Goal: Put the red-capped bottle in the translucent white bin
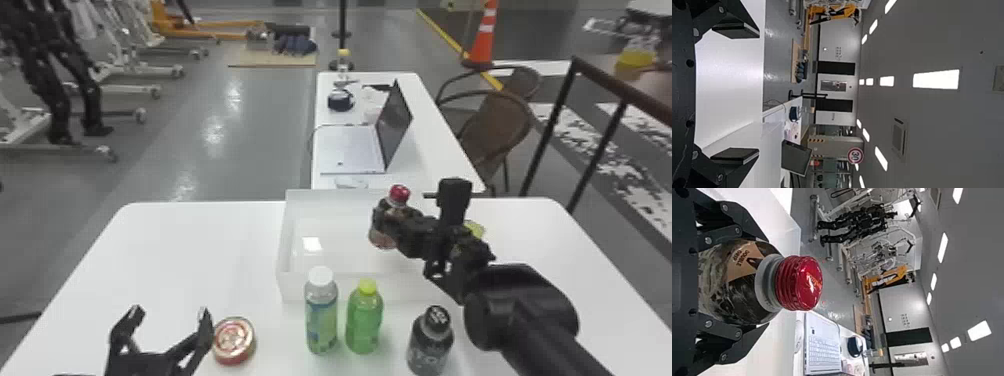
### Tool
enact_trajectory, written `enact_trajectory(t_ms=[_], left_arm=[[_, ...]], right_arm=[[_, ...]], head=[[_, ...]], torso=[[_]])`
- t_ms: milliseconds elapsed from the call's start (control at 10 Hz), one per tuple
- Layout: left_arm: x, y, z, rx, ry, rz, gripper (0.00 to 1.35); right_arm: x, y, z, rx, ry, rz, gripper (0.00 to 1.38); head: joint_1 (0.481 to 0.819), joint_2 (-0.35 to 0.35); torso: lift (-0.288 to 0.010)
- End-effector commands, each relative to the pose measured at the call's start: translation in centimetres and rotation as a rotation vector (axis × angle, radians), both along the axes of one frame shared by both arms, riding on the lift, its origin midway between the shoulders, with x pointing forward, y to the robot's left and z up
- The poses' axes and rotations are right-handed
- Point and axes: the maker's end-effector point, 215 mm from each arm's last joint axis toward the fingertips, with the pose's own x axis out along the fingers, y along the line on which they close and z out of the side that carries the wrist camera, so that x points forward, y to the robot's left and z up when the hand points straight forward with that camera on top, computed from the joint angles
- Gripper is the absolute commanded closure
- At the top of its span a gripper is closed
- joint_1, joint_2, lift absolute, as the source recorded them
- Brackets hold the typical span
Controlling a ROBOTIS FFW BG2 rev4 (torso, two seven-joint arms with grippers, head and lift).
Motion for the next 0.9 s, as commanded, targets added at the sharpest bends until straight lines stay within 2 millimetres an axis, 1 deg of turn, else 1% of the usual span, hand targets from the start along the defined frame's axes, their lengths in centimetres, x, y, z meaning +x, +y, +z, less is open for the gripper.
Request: enact_trajectory(t_ms=[0, 100, 200, 300, 600, 700, 800], left_arm=[[0.0, -0.1, 0.0, -0.007, 0.0, 0.003, 0.23], [0.0, -0.2, 0.0, -0.01, 0.0, 0.002, 0.23], [0.0, -0.1, 0.0, -0.012, 0.0, 0.006, 0.23], [0.0, -0.2, 0.0, -0.013, -0.002, 0.006, 0.23], [-0.1, -0.1, 0.1, -0.014, -0.005, 0.008, 0.23], [-0.1, -0.1, 0.1, -0.014, -0.006, 0.008, 0.23], [0.0, -0.2, 0.2, -0.015, -0.008, 0.007, 0.23]], right_arm=[[-0.3, 0.3, -1.1, -0.023, 0.018, 0.012, 1.05], [-0.4, 0.2, -1.4, -0.046, 0.02, 0.015, 1.0], [-0.3, 0.1, -1.3, -0.055, 0.013, 0.016, 0.77], [-0.2, 0.2, -1.1, -0.062, 0.007, 0.018, 0.6], [-0.2, 0.0, -0.9, -0.067, 0.002, 0.017, 0.16], [-0.3, 0.0, -0.8, -0.061, -0.001, 0.017, 0.06], [-0.7, -0.5, 0.5, -0.053, -0.04, 0.013, 0.07]], head=[[0.549, 0.0], [0.549, 0.0], [0.549, 0.0], [0.549, 0.0], [0.549, 0.0], [0.549, 0.0], [0.549, 0.0]], torso=[[-0.1], [-0.1], [-0.1], [-0.1], [-0.1], [-0.1], [-0.1]])
